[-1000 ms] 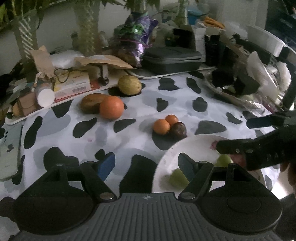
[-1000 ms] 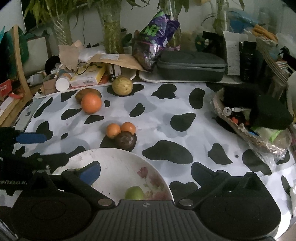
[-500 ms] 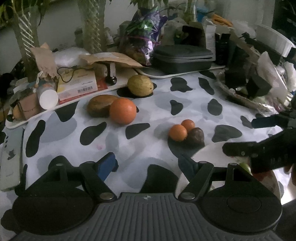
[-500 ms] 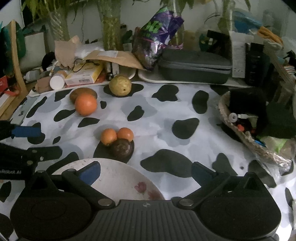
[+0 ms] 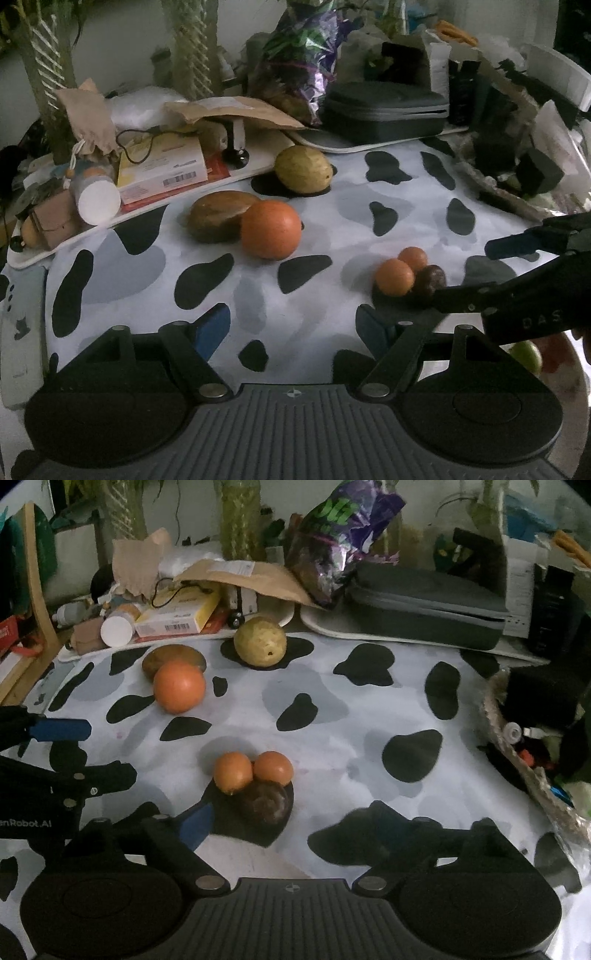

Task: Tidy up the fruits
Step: 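Move the right tool to the dark brown fruit and close on it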

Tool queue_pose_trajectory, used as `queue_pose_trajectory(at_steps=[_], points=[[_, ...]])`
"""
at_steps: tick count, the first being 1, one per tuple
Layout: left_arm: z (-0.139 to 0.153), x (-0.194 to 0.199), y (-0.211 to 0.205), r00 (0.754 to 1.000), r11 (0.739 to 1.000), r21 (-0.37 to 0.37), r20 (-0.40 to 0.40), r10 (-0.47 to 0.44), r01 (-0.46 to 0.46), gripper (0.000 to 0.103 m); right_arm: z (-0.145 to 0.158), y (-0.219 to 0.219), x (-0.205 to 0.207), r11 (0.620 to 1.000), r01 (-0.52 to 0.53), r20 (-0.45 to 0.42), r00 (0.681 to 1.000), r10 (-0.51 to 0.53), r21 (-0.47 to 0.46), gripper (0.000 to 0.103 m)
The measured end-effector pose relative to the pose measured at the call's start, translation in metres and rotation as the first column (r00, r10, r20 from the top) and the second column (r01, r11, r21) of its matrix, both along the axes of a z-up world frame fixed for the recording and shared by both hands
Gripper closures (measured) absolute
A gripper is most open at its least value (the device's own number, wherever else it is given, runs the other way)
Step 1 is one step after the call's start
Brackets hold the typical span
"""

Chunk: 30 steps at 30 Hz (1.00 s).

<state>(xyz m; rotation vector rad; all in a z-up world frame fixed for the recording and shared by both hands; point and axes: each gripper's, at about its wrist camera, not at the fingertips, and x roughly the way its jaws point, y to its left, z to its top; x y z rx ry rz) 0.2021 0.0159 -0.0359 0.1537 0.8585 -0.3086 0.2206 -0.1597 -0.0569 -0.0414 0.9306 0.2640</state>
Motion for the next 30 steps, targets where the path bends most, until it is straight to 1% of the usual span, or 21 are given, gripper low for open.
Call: queue_pose_trajectory(at_steps=[2,7,11,12,13,14,15,19,24,30], points=[[-0.002,0.005,0.002,1.0,1.0,0.002,-0.004,0.005,-0.005,0.029,-0.003,0.003,0.005,1.0,-0.009,-0.014,1.0,0.009,-0.007,0.02],[-0.003,0.012,0.005,1.0,1.0,0.0,-0.006,0.009,-0.009,0.029,-0.012,0.009,0.016,0.999,-0.033,-0.059,0.998,0.032,-0.019,0.041],[-0.004,0.014,0.004,1.0,1.0,0.004,-0.01,0.004,-0.004,0.029,-0.017,0.012,0.022,0.998,-0.046,-0.071,0.997,0.044,-0.035,0.048],[-0.005,0.015,0.003,1.0,1.0,0.006,-0.01,0.002,-0.002,0.029,-0.017,0.013,0.022,0.998,-0.049,-0.068,0.997,0.046,-0.043,0.052],[-0.005,0.015,0.003,1.0,1.0,0.008,-0.012,0.0,0.0,0.029,-0.017,0.014,0.023,0.997,-0.049,-0.064,0.997,0.045,-0.057,0.058],[-0.006,0.015,0.002,1.0,1.0,0.01,-0.012,-0.004,0.004,0.029,-0.016,0.013,0.023,0.997,-0.048,-0.06,0.997,0.044,-0.062,0.068],[-0.006,0.015,0.001,1.0,1.0,0.012,-0.012,-0.008,0.008,0.029,-0.016,0.013,0.023,0.997,-0.046,-0.058,0.997,0.042,-0.062,0.069],[-0.007,0.012,-0.004,1.0,1.0,0.011,-0.008,-0.029,0.029,0.029,-0.015,0.011,0.022,0.998,-0.044,-0.051,0.998,0.042,-0.05,0.07],[-0.009,0.009,-0.012,0.998,0.998,-0.014,-0.008,-0.066,0.066,0.029,-0.008,0.002,0.019,0.999,-0.031,-0.026,0.999,0.03,-0.034,0.07],[-0.01,0.009,-0.028,0.994,0.994,-0.033,-0.01,-0.106,0.106,0.03,-0.005,-0.014,0.016,1.0,-0.012,-0.016,1.0,0.012,-0.023,0.07]])
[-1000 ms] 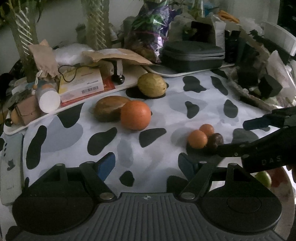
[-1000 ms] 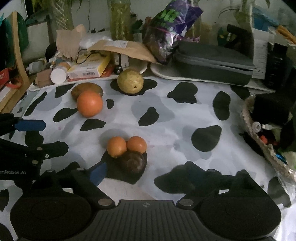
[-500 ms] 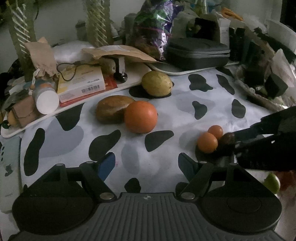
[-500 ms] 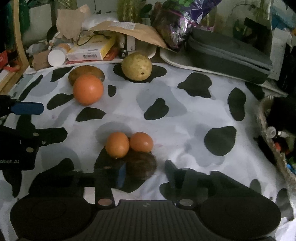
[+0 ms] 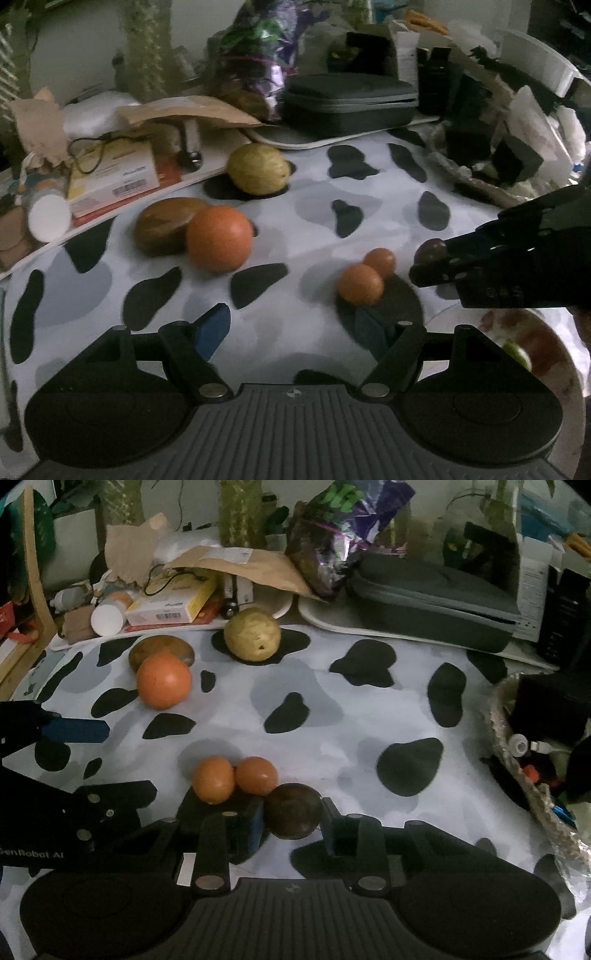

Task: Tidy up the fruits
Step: 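Move the right tool to the dark brown fruit and close on it, then close the left tool on a small orange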

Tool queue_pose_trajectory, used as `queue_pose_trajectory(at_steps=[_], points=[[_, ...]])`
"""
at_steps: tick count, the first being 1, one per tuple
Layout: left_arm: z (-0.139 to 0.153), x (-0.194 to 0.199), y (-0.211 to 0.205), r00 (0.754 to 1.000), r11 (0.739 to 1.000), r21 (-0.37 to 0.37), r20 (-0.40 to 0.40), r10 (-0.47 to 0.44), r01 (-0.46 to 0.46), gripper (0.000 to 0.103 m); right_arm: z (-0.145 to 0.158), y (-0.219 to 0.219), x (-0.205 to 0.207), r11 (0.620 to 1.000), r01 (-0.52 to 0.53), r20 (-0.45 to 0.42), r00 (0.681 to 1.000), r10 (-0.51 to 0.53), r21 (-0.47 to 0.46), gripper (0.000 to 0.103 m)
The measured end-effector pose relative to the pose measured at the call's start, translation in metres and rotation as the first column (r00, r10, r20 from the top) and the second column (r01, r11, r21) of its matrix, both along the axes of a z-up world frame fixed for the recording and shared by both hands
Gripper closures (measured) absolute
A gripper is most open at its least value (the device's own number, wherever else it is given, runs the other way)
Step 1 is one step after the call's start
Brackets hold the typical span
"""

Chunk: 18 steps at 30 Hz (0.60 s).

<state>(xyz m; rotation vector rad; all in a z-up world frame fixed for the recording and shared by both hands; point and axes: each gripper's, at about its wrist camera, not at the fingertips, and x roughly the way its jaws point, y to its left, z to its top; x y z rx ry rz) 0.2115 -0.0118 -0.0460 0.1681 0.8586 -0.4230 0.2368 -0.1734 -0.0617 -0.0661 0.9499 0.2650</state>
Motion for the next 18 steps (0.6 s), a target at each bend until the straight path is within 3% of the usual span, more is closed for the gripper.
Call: queue_pose_trajectory(at_steps=[6,14,18], points=[[-0.004,0.005,-0.017,0.998,0.998,-0.027,-0.005,-0.056,0.055,0.03,0.002,-0.019,-0.003,1.0,0.024,0.004,1.0,-0.024,0.015,0.07],[-0.017,0.014,-0.036,0.993,0.993,-0.022,-0.034,-0.113,0.112,0.048,0.004,-0.043,-0.005,0.998,0.048,0.01,0.999,-0.048,0.027,0.07],[-0.021,0.015,-0.043,0.992,0.992,0.0,-0.02,-0.125,0.125,0.052,0.004,-0.05,-0.006,0.998,0.051,0.011,0.999,-0.051,0.032,0.07]])
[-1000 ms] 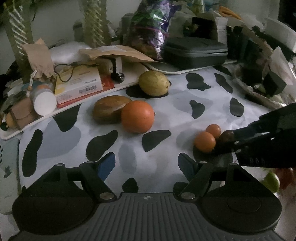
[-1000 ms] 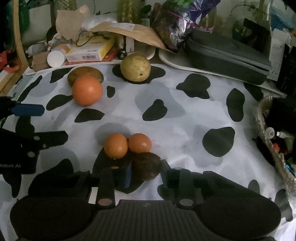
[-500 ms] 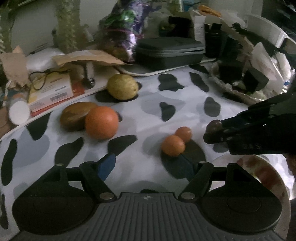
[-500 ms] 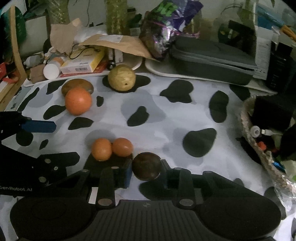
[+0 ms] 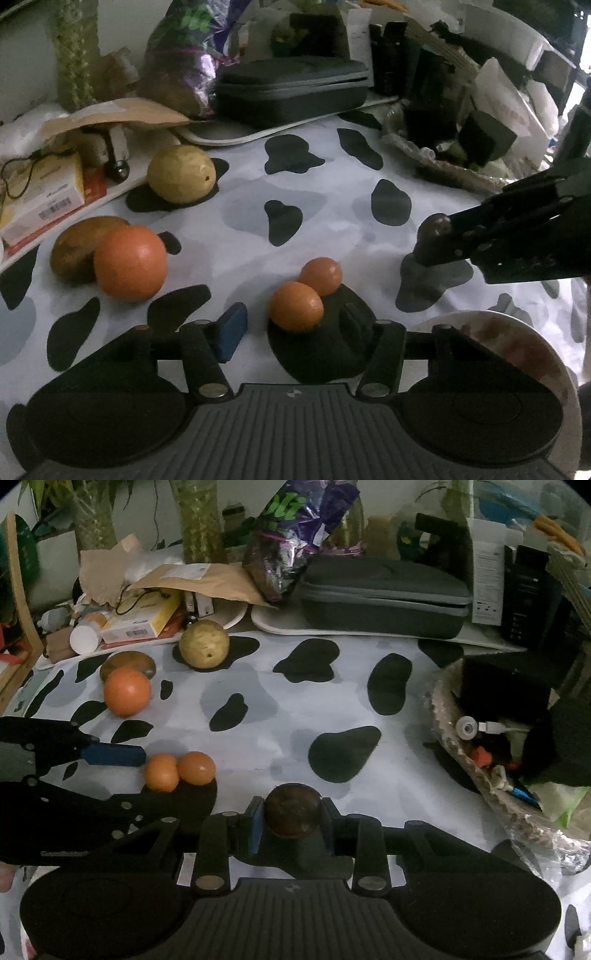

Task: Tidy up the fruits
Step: 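Close the left tool on a small orange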

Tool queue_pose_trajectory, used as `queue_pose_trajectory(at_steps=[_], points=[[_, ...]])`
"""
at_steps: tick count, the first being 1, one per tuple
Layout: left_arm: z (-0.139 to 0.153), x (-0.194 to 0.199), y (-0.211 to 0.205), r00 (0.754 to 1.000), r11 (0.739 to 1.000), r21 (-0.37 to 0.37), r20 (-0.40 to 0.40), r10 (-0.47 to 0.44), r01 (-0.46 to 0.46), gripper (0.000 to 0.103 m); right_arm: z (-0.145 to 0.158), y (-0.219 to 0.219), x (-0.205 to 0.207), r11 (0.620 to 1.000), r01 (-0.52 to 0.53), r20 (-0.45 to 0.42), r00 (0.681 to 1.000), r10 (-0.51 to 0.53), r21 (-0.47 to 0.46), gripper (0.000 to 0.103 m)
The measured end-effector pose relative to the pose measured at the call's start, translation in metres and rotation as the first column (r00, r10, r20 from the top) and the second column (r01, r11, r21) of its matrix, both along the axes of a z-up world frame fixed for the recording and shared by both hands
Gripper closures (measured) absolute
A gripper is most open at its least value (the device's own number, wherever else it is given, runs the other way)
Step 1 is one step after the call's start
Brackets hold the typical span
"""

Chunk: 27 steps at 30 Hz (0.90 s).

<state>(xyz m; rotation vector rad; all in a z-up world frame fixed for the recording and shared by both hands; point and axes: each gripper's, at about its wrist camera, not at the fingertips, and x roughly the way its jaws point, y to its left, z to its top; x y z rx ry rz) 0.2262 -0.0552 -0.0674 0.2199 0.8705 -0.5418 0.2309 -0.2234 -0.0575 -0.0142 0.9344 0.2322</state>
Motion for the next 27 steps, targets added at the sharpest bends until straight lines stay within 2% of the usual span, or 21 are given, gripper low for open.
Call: queue_pose_trajectory(at_steps=[1,3,5,11,19,27], points=[[-0.001,0.0,-0.001,1.0,1.0,0.009,0.006,0.001,-0.001,0.057,0.0,-0.001,0.0,1.0,0.002,-0.001,1.0,-0.002,0.001,0.07],[-0.003,0.001,-0.002,1.0,1.0,0.026,0.013,0.006,-0.006,0.061,0.0,-0.003,-0.001,1.0,0.003,-0.001,1.0,-0.003,0.004,0.07],[-0.003,0.002,-0.002,1.0,0.999,0.031,0.023,0.01,-0.011,0.072,0.0,-0.004,-0.002,1.0,0.001,0.0,1.0,-0.001,0.005,0.07],[0.0,0.0,-0.003,0.999,0.999,0.044,0.037,0.013,-0.015,0.072,0.001,-0.004,-0.004,1.0,-0.002,0.003,1.0,0.002,0.007,0.07],[0.009,-0.005,0.001,0.999,1.0,0.019,0.05,0.021,-0.022,0.072,0.007,0.0,-0.01,1.0,-0.005,0.016,1.0,0.005,0.022,0.07],[0.025,-0.023,-0.003,0.995,1.0,-0.015,0.096,0.0,0.002,0.072,0.016,0.004,-0.024,0.999,-0.013,0.039,0.999,0.011,0.034,0.07]])
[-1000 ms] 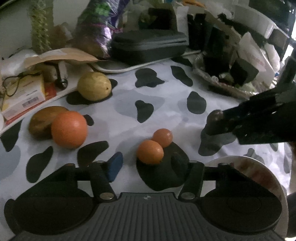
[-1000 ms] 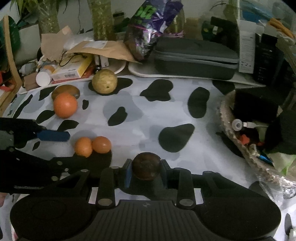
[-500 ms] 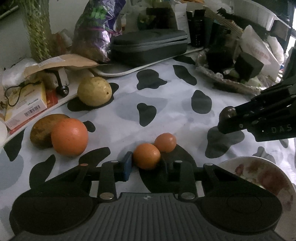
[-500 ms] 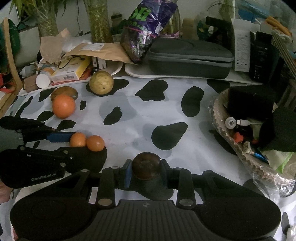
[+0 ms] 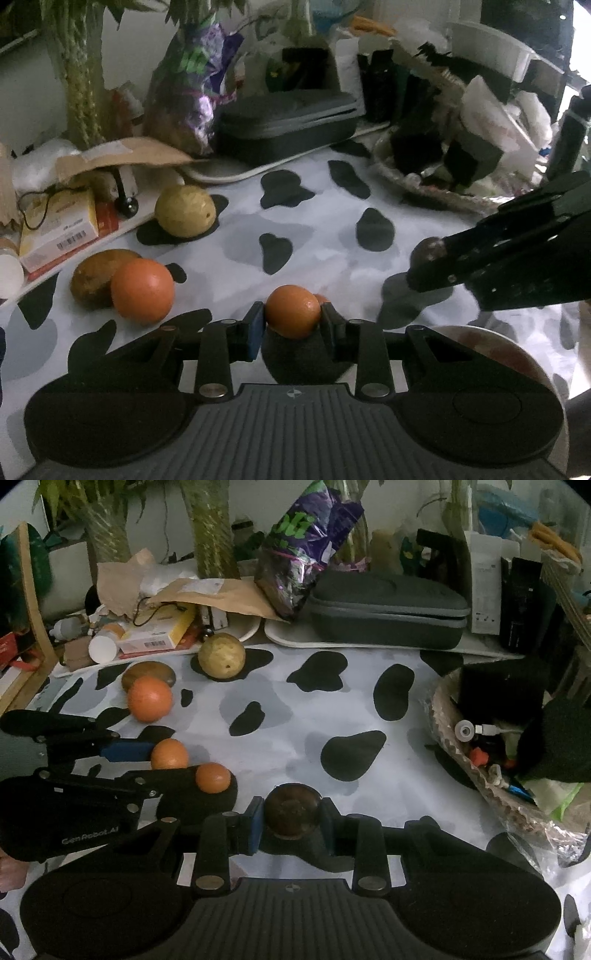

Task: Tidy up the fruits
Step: 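Close the left tool on a small orange, then carry the small orange over the plate with the left tool while the right tool carries the dark fruit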

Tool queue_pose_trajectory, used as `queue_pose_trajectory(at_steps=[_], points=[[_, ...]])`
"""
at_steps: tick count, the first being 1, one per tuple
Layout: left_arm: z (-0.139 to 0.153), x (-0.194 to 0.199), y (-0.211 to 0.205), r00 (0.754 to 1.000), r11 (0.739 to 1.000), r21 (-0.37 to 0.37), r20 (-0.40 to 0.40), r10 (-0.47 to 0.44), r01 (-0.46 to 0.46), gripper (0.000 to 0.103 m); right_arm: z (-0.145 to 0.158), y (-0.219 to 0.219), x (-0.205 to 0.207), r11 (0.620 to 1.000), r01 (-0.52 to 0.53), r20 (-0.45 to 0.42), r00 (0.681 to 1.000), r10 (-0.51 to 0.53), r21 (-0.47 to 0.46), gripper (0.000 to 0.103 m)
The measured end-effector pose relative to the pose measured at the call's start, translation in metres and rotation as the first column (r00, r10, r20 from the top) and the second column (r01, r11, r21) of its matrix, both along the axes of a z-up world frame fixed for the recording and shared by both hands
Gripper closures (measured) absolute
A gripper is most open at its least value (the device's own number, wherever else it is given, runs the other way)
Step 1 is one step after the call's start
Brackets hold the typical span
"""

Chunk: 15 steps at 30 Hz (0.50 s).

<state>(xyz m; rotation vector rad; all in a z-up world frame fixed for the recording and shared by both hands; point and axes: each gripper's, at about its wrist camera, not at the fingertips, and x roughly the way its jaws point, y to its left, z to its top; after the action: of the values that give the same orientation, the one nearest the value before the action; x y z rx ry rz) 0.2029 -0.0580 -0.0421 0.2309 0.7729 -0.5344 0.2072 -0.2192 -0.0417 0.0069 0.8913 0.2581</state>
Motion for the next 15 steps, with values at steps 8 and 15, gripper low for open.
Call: queue_pose_trajectory(at_steps=[8,15], points=[[0.008,-0.022,0.0,1.0,1.0,0.006,0.009,-0.007,0.007,0.072,0.006,-0.001,-0.016,1.0,0.011,0.009,1.0,-0.011,0.021,0.07],[0.013,-0.041,0.006,1.0,1.0,0.004,0.011,0.012,-0.012,0.072,0.011,-0.009,-0.034,0.998,0.039,0.015,0.999,-0.04,0.052,0.07]])
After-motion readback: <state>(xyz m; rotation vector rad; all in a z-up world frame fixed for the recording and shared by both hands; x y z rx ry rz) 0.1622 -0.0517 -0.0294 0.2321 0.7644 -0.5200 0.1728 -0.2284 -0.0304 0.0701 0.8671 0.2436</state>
